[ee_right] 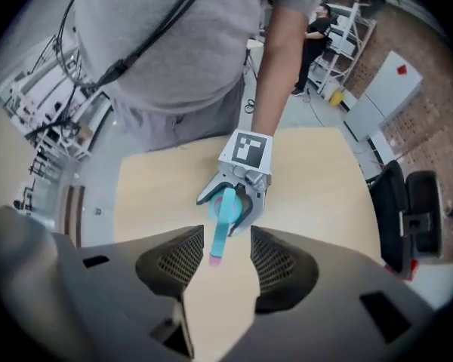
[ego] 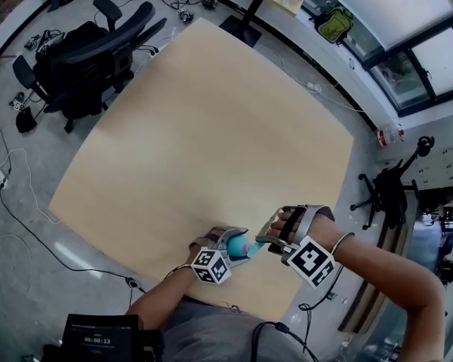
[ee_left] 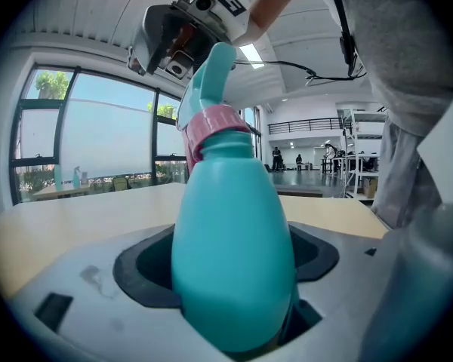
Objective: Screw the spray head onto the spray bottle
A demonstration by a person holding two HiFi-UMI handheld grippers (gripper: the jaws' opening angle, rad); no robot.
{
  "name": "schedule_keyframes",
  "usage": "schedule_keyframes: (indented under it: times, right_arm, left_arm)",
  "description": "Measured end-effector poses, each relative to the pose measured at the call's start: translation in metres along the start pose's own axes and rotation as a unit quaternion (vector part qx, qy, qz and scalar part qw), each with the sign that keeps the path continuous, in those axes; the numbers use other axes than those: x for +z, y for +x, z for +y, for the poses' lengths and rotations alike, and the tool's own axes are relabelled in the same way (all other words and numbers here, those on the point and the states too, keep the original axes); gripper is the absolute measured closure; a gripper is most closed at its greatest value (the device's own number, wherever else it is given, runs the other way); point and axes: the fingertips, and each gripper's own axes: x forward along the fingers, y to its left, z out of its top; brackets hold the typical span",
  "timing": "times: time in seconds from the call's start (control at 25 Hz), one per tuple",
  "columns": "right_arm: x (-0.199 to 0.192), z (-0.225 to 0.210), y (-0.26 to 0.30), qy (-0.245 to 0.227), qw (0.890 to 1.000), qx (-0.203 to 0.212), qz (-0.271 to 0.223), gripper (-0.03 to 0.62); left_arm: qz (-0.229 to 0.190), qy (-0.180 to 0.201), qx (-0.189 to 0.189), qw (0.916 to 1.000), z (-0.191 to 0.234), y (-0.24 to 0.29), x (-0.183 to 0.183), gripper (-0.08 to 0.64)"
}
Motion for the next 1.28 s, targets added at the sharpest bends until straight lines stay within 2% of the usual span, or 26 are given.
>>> schedule_keyframes:
  times: [0.12, 0.32, 0.52, 0.64, 0.76, 0.92, 1.08, 1.16, 1.28]
  right_arm:
    - [0.007, 0.003, 0.019, 0.058, 0.998, 0.006, -0.017, 0.414]
    - [0.014, -0.003, 0.044, 0.145, 0.988, -0.019, -0.049, 0.416]
    - [0.018, -0.005, 0.054, 0.177, 0.982, -0.023, -0.065, 0.417]
    - [0.020, -0.001, 0.057, 0.184, 0.980, -0.017, -0.070, 0.456]
    - [0.020, 0.000, 0.058, 0.199, 0.977, -0.019, -0.071, 0.458]
    - [0.019, -0.001, 0.057, 0.232, 0.971, -0.022, -0.059, 0.459]
    - [0.019, -0.003, 0.055, 0.261, 0.965, -0.026, -0.026, 0.459]
    - [0.022, -0.006, 0.055, 0.255, 0.966, -0.033, 0.000, 0.459]
    - [0.027, -0.005, 0.061, 0.213, 0.974, -0.047, 0.058, 0.459]
  left_arm:
    - [0.000, -0.002, 0.000, 1.0000, 0.000, 0.000, 0.001, 0.169]
    - [-0.001, -0.002, 0.001, 1.0000, 0.001, -0.002, 0.001, 0.169]
    - [-0.001, -0.003, 0.000, 1.0000, 0.001, -0.004, 0.002, 0.169]
    - [0.000, -0.002, 0.000, 1.0000, 0.001, -0.003, 0.001, 0.169]
    - [0.000, -0.002, 0.000, 1.0000, 0.001, -0.003, 0.001, 0.169]
    - [0.000, -0.002, 0.002, 1.0000, 0.002, -0.002, -0.001, 0.169]
    - [0.000, -0.003, 0.003, 1.0000, 0.003, -0.002, -0.001, 0.169]
    - [0.000, -0.004, 0.004, 1.0000, 0.003, -0.002, -0.001, 0.169]
    - [0.001, -0.003, 0.004, 1.0000, 0.003, -0.003, -0.002, 0.169]
